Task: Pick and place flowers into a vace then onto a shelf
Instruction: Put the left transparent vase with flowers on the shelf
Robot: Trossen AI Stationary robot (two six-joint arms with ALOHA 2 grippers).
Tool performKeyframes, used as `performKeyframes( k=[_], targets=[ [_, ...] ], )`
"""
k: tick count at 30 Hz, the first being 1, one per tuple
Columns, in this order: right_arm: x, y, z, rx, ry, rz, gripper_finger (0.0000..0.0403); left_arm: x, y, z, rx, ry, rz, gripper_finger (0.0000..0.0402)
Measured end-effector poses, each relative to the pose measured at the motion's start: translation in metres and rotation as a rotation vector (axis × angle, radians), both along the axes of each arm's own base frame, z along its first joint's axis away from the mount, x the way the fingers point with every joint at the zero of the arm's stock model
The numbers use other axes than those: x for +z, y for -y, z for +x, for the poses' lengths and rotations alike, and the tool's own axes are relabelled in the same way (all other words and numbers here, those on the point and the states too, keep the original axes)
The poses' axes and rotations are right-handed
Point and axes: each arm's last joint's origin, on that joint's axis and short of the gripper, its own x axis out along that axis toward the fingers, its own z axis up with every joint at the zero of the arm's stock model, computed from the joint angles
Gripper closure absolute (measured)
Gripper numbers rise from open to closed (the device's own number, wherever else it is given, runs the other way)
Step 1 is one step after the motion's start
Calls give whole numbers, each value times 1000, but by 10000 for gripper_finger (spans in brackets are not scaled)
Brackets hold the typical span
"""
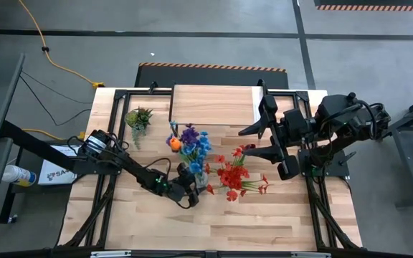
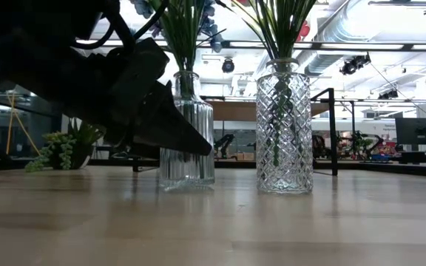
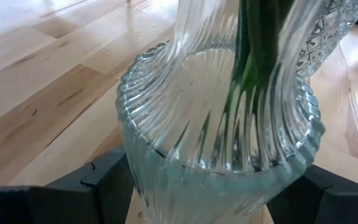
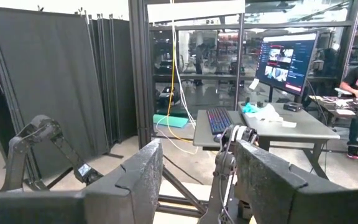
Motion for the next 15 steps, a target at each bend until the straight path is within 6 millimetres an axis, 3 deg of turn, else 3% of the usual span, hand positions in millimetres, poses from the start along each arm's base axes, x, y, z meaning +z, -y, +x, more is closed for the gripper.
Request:
performKeyframes(
  k=[6, 15],
  targets=[
    [0, 0, 0, 0, -4, -1, 210, 1, 2, -1, 10, 5, 0, 85],
    [-1, 0, 0, 0, -4, -6, 210, 19, 9, -16, 28, -33, 54, 85]
  ],
)
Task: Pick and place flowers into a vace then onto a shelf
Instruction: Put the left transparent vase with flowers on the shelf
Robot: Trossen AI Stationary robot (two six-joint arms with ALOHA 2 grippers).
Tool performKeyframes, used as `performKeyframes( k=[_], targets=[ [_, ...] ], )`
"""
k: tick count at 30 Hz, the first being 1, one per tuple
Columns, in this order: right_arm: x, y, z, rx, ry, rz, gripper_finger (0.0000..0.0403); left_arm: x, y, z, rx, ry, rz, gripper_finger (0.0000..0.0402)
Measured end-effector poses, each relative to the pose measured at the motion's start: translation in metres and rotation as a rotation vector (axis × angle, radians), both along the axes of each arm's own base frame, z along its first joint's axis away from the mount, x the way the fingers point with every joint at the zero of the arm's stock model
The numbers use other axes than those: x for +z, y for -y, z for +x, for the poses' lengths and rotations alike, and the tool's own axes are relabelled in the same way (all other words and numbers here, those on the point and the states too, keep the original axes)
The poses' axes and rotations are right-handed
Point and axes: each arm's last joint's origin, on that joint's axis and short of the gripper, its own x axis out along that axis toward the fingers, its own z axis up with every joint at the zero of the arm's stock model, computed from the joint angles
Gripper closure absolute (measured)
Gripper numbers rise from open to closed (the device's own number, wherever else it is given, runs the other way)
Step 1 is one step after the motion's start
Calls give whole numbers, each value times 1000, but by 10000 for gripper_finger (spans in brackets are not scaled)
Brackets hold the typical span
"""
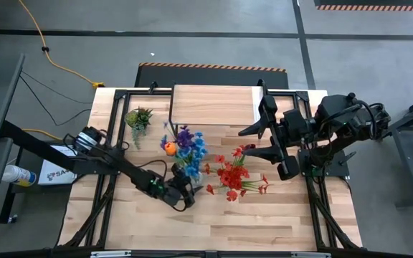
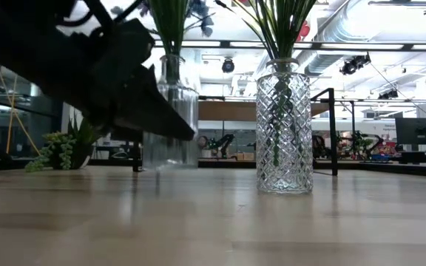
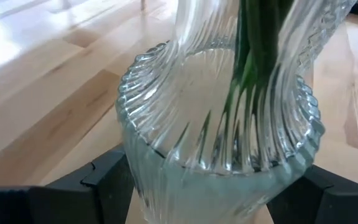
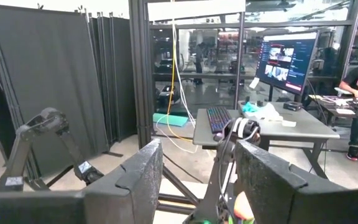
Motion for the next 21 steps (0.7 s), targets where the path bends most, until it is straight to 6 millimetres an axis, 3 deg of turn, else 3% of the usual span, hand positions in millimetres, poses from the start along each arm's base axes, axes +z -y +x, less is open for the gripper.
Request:
performKeyframes(
  k=[21],
  targets=[
    [0, 0, 0, 5, 0, 3, 210, 51, -6, -27, 53, 10, 18, 85]
  ],
)
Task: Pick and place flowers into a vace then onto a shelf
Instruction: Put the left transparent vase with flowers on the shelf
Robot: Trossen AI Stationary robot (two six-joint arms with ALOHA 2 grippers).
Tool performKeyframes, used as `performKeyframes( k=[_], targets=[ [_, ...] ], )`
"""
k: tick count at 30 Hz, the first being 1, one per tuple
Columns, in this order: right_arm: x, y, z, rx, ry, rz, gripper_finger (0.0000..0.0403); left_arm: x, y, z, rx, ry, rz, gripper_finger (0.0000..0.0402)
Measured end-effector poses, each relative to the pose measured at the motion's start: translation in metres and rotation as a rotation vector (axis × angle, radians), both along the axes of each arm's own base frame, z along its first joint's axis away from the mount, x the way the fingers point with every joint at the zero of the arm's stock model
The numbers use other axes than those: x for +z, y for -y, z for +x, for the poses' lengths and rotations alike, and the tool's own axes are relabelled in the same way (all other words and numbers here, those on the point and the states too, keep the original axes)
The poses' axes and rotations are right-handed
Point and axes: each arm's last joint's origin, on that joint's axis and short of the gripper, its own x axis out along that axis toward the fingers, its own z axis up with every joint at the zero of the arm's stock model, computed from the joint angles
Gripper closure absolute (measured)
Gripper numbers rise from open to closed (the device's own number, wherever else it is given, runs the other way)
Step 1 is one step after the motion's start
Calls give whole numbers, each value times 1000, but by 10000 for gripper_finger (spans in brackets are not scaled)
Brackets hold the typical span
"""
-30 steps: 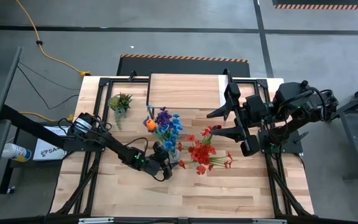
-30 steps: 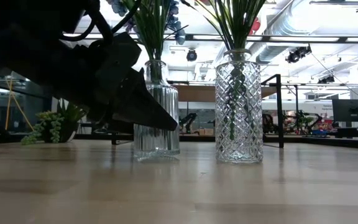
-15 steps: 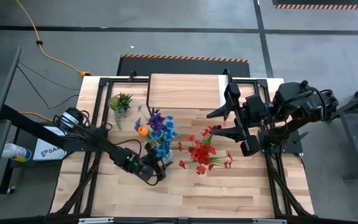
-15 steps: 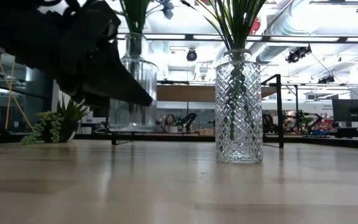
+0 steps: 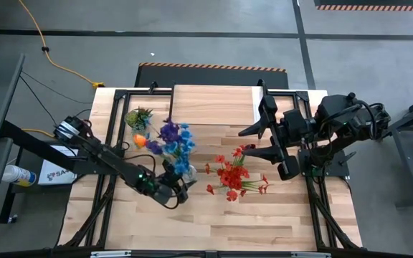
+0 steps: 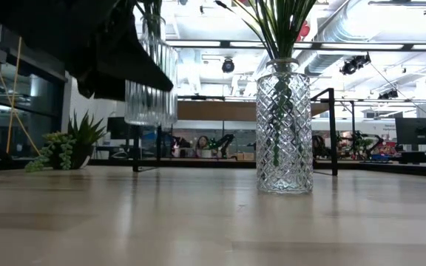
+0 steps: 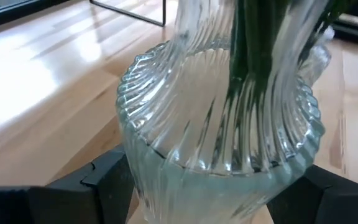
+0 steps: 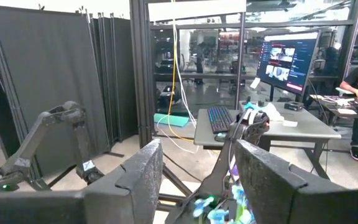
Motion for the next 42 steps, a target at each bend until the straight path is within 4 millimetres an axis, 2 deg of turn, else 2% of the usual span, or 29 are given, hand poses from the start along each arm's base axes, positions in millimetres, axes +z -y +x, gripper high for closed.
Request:
performKeyframes(
  k=[8, 16, 25, 28, 37, 42],
  targets=[
    [0, 0, 0, 2, 0, 0, 210, 19, -3, -6, -10, 29, -26, 85],
    [0, 0, 0, 4, 1, -3, 210, 56, -1, -2, -15, -105, 47, 85],
    [0, 0, 0, 15, 1, -1, 210, 89, 0, 2, 12, -74, 54, 85],
    [0, -1, 0, 28, 1, -1, 210, 97, -3, -1, 16, -122, 81, 85],
    [0, -2, -1, 54, 2, -2, 210, 131, -10, -3, 70, -115, 122, 85],
    [1, -3, -1, 69, 8, -1, 210, 148, -20, -5, 103, -96, 113, 85]
  ],
)
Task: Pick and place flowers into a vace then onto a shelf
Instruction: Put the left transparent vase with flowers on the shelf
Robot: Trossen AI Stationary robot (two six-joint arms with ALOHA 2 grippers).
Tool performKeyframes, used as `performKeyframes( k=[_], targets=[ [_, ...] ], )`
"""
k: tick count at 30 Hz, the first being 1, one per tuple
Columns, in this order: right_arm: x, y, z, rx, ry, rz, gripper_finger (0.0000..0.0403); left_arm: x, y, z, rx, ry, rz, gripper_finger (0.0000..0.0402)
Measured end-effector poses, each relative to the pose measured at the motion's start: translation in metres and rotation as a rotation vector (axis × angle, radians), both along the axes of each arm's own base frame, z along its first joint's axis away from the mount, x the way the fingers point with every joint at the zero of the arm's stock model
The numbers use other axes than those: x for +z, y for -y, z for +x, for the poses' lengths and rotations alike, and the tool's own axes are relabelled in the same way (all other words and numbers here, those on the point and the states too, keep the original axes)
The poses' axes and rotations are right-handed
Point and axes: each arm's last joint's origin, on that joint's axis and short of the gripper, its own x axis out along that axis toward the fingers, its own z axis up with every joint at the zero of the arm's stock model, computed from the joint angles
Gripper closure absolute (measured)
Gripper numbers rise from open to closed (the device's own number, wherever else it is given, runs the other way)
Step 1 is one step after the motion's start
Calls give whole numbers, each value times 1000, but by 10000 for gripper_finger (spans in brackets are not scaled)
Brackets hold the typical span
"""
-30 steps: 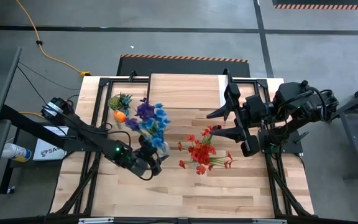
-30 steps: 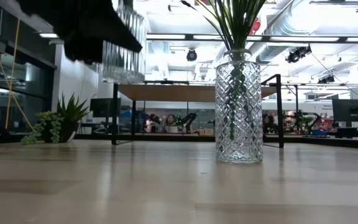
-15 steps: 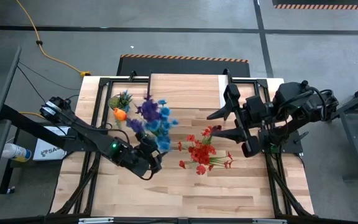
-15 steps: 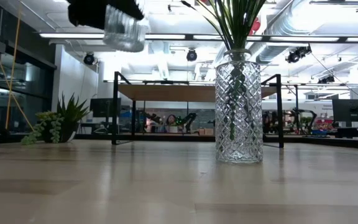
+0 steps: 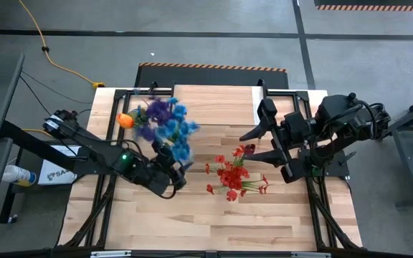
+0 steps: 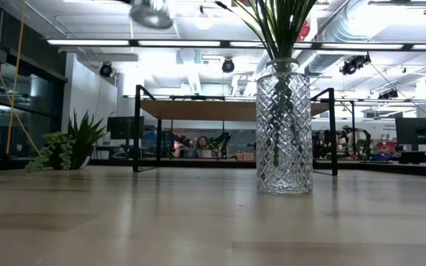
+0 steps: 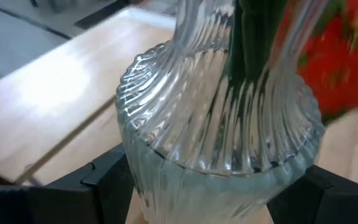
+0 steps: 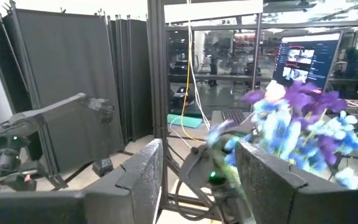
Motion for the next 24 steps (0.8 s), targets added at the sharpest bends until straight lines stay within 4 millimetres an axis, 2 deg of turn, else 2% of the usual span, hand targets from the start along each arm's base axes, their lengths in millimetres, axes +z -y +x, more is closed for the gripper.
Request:
performKeyframes(
  k=[13, 24],
  targets=[
    [0, 0, 0, 5, 1, -1, 210, 19, -46, -1, 88, 40, -54, 85],
    [0, 0, 0, 5, 2, -5, 210, 40, -84, 3, 103, 118, -25, 85]
  ],
)
